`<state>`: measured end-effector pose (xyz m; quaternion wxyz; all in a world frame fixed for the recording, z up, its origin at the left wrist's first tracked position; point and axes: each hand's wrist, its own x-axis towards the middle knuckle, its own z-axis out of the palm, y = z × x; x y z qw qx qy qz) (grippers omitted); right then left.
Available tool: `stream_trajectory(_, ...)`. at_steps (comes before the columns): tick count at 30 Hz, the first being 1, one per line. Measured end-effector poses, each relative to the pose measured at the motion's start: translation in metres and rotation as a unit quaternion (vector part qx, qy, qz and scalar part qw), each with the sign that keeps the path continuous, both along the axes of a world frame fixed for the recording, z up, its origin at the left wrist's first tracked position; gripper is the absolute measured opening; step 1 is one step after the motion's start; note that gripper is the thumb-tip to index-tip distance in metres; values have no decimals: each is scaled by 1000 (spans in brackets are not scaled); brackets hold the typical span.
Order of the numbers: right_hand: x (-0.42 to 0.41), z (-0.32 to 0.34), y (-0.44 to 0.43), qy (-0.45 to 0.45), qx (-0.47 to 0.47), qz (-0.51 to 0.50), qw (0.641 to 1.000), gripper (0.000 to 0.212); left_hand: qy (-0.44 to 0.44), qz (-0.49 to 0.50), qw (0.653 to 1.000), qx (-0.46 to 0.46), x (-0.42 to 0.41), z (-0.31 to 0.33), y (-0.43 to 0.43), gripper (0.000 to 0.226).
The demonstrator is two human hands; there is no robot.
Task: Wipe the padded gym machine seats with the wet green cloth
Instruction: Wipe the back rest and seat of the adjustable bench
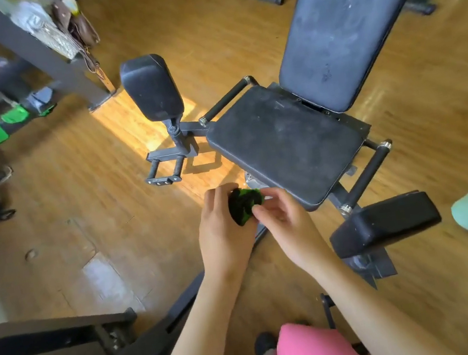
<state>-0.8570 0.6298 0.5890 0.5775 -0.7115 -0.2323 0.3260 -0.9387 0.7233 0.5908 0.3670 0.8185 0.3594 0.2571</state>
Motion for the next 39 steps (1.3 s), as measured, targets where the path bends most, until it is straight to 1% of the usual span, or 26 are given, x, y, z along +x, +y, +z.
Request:
stream_trajectory(2, 9, 6, 7, 30, 25, -24, 999, 20, -29, -37, 999, -5, 12, 1, -2, 48)
stream_trajectory(5, 28, 9, 22, 61, 53, -36, 996, 21, -55, -76, 995, -23, 27, 1, 9, 61)
stream_trajectory(8, 44, 9, 48, 63, 36, -61, 995, 28, -60, -110, 992, -30, 45, 1, 34, 61)
stream_trajectory(10, 60, 8, 71, 66, 29, -106, 992, 38, -58, -144, 988, -29, 61, 2, 53, 63)
stream_trajectory(12, 85, 7, 96, 67, 33, -145, 987, 39, -50, -169, 984, -27, 84, 4, 74, 65)
stream_trajectory(14, 117, 7, 120, 61, 45, -149, 986, 34, -51, -185, 981, -7, 113, 7, 97, 65)
stream_trajectory(16, 153, 13, 138, 48, 52, -140, 988, 24, -47, -193, 980, 2, 144, 17, 121, 62)
stream_trajectory(19, 206, 26, 151, 0, 56, -171, 984, 9, -56, -206, 977, 0, 188, 36, 150, 50)
stream_trajectory(22, 253, 43, 149, -49, 63, -248, 965, 9, -59, -185, 981, 19, 235, 49, 168, 38)
stream_trajectory(24, 277, 50, 140, -73, 58, -284, 954, 4, -62, -169, 983, 24, 263, 53, 170, 36)
stream_trajectory(25, 288, 53, 134, -87, 52, -302, 948, 5, -64, -176, 982, 28, 277, 55, 168, 35)
stream_trajectory(28, 311, 58, 116, -105, 52, -348, 930, 14, -62, -247, 966, 39, 316, 57, 155, 35)
stream_trajectory(31, 327, 59, 100, -114, 56, -396, 909, 12, -53, -306, 949, 60, 353, 58, 147, 36)
stream_trajectory(34, 342, 62, 86, -128, 54, -436, 889, 14, -67, -340, 934, 82, 391, 63, 144, 36)
stream_trajectory(39, 370, 70, 79, -140, 47, -474, 868, 13, -77, -391, 910, 117, 446, 69, 149, 33)
